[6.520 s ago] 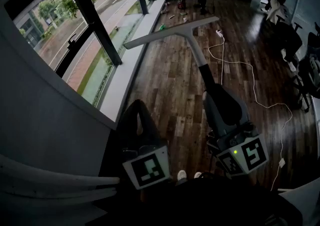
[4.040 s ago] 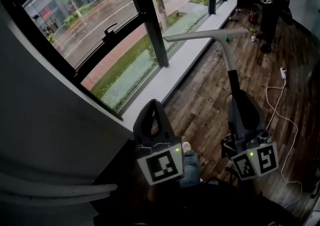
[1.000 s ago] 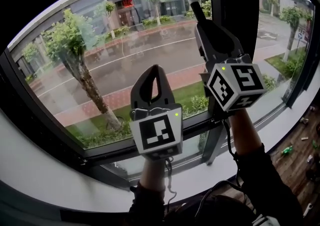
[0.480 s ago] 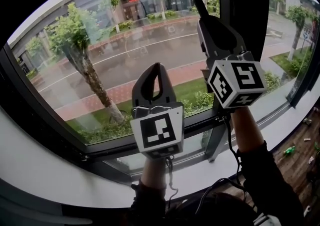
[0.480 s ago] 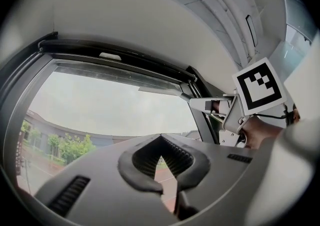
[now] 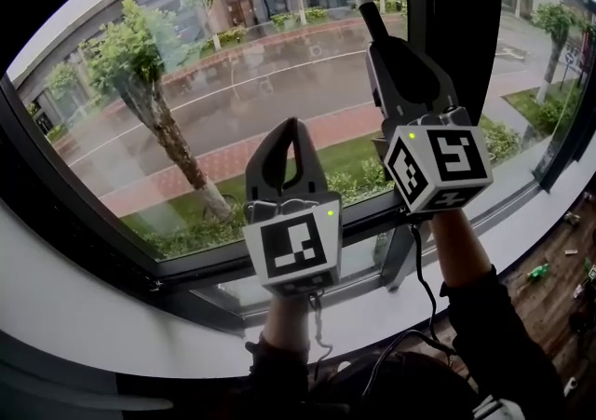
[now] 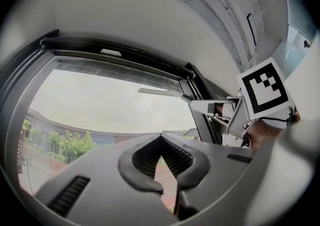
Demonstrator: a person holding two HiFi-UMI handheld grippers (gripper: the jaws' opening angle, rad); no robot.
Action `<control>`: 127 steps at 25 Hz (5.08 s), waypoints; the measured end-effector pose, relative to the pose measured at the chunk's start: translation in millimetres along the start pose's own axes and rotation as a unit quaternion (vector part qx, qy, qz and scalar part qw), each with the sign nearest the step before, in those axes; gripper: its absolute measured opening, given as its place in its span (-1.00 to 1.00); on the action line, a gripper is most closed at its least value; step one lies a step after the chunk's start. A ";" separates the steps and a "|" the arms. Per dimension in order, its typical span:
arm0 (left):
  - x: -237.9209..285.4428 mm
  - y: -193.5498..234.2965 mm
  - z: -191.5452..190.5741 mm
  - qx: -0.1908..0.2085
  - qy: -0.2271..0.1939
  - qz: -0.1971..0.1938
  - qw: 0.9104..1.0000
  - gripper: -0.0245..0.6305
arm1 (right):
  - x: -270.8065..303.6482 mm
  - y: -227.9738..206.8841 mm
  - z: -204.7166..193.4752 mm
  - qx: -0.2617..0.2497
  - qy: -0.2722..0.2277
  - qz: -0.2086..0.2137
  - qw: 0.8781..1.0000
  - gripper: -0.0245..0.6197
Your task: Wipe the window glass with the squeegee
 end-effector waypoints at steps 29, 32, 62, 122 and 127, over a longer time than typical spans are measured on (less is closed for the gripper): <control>-64.0 -18.4 -72.6 -0.017 0.076 0.020 0.997 -0.93 | -81.8 8.6 -84.3 0.019 0.080 -0.037 0.996 -0.63; -66.7 -25.1 -75.4 -0.017 0.085 0.013 0.996 -0.93 | -87.5 6.1 -87.7 0.022 0.092 -0.039 0.995 -0.63; -110.0 -63.2 -132.6 -0.026 0.169 -0.029 0.985 -0.93 | -165.3 3.4 -173.6 0.050 0.219 -0.075 0.971 -0.63; -143.5 -83.5 -192.8 -0.036 0.261 -0.023 0.965 -0.93 | -244.8 -4.9 -275.5 0.067 0.399 -0.102 0.909 -0.63; -138.7 -74.0 -171.8 -0.033 0.250 -0.013 0.968 -0.93 | -230.4 3.9 -231.5 0.059 0.354 -0.086 0.929 -0.63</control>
Point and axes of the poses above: the fingertips, and each gripper's own axes: x forward along the fingers, y to its left, z out of its top, the point moved 5 cm from there along -x, backward along the fingers, and after that the axes turned 14 degrees about x, right-handed, at the moved point
